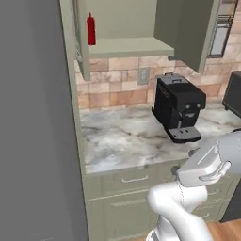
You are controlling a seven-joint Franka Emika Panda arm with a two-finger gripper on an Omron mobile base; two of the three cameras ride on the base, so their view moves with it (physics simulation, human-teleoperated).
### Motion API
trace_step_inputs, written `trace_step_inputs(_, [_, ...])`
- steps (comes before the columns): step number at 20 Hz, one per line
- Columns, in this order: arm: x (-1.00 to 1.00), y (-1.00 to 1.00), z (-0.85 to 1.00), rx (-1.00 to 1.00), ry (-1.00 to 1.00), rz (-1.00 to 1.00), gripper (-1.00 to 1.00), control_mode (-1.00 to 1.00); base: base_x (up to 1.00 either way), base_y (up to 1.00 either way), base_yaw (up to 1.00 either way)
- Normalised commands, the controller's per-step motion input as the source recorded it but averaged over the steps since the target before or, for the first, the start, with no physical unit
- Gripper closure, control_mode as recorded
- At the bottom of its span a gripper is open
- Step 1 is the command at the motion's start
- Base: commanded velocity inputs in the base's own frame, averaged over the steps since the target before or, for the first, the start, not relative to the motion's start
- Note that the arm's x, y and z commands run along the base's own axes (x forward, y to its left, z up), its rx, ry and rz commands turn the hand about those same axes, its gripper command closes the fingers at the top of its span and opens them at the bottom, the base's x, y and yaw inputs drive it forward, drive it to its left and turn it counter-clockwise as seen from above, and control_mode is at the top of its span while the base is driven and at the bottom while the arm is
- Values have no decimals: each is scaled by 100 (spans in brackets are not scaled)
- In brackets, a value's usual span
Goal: Collect the turmeric, ketchup, and shaker from the cabinet and place them next to the stove.
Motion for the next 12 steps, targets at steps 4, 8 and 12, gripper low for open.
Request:
trace_step_inputs(4, [0,0,0,0,0,0,-100,100,74,11,-38])
trace_step_inputs(8, [0,0,0,0,0,0,-100,100,61,21,-35])
trace_step_inputs(12, [0,0,0,0,0,0,-100,100,53,30,-27])
